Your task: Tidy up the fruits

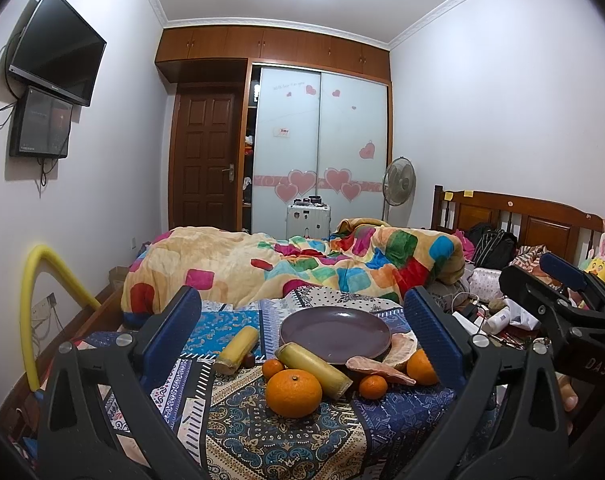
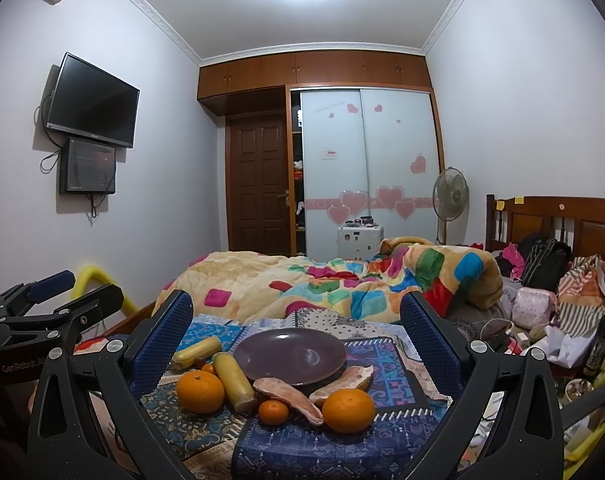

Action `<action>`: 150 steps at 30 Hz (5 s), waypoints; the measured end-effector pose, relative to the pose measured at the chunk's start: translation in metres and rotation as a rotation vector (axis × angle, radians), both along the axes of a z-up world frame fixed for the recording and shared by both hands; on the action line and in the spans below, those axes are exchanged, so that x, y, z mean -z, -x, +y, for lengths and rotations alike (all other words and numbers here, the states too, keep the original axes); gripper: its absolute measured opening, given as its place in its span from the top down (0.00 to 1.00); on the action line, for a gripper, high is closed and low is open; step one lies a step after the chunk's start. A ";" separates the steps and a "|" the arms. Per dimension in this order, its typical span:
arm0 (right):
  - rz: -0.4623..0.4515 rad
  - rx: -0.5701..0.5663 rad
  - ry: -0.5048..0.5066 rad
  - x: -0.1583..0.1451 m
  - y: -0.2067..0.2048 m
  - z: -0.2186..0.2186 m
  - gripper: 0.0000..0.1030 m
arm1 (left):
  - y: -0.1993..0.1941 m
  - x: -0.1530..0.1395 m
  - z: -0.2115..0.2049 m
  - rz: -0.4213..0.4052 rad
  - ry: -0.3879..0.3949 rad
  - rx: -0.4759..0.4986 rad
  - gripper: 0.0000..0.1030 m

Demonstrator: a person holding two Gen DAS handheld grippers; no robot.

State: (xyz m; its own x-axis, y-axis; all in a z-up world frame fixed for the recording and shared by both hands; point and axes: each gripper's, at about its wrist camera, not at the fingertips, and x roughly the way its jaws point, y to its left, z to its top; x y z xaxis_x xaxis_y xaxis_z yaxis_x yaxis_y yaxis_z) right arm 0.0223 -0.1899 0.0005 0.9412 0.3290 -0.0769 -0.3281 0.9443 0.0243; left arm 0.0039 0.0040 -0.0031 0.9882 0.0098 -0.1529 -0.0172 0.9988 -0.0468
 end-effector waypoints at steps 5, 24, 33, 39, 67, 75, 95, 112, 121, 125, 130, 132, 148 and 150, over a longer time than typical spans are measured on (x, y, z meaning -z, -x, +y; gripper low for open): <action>0.001 -0.001 -0.001 0.000 0.000 0.000 0.00 | -0.001 0.000 0.001 -0.001 0.001 0.000 0.00; 0.002 -0.002 -0.005 0.000 0.000 0.000 0.00 | 0.000 0.000 0.000 -0.003 0.002 -0.004 0.00; 0.052 0.035 0.016 0.008 -0.012 -0.002 0.00 | -0.020 0.014 0.006 0.090 -0.001 -0.008 0.00; 0.173 0.078 0.087 0.036 -0.041 -0.014 0.00 | -0.047 0.042 0.024 0.230 0.010 0.004 0.00; 0.484 -0.015 0.143 0.120 -0.125 -0.025 0.11 | -0.146 0.140 0.017 0.552 0.070 0.112 0.17; 0.516 -0.054 0.121 0.123 -0.133 -0.024 0.26 | -0.150 0.141 0.017 0.549 0.089 0.125 0.26; 0.509 -0.070 0.137 0.108 -0.125 -0.021 0.38 | -0.143 0.126 0.022 0.553 0.062 0.094 0.34; 0.351 -0.065 0.114 0.055 -0.135 -0.013 0.38 | -0.160 0.058 0.012 0.391 -0.008 0.096 0.34; 0.296 -0.058 0.143 0.040 -0.154 0.002 0.38 | -0.193 0.047 0.003 0.376 -0.038 0.101 0.34; 0.292 -0.054 0.169 0.041 -0.165 0.009 0.38 | -0.211 0.048 0.002 0.393 -0.044 0.100 0.34; 0.301 -0.058 0.183 0.045 -0.178 0.016 0.38 | -0.235 0.053 0.006 0.424 -0.037 0.103 0.34; 0.311 -0.060 0.190 0.047 -0.186 0.020 0.38 | -0.244 0.057 0.007 0.437 -0.038 0.100 0.34; 0.499 -0.081 0.327 0.084 -0.258 0.048 0.38 | -0.304 0.092 0.012 0.617 -0.039 0.138 0.34; 0.528 -0.091 0.344 0.088 -0.263 0.050 0.38 | -0.310 0.097 0.013 0.645 -0.042 0.144 0.34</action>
